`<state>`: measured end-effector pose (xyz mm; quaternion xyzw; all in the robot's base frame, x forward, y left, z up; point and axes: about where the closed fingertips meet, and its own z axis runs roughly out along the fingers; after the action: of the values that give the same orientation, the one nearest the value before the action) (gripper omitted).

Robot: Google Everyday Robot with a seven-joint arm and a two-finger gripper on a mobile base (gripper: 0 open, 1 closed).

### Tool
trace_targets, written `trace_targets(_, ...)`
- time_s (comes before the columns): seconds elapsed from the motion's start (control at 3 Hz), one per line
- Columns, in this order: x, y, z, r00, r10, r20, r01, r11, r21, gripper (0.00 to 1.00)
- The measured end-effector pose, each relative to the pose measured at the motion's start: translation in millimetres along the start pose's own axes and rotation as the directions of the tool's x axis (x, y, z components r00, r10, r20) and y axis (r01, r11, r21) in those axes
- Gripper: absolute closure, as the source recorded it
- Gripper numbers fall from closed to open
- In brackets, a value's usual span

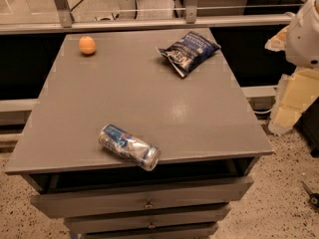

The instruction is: Pick blue chip bag

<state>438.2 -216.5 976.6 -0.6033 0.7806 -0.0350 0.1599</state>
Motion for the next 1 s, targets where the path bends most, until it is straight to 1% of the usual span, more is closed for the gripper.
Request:
trace_targets(0.33,-8,-6,2,1.0,-0.004,0.03,0.004,0.9998,0.019,0.0)
trace_targets(0.67,-31,-42,23,0.994,0.024,0.11,-0.033,0.996,0.083,0.0)
trace_targets(1.0,-54,-89,48,0.972,0.045,0.232,-0.082,0.9852,0.15,0.0)
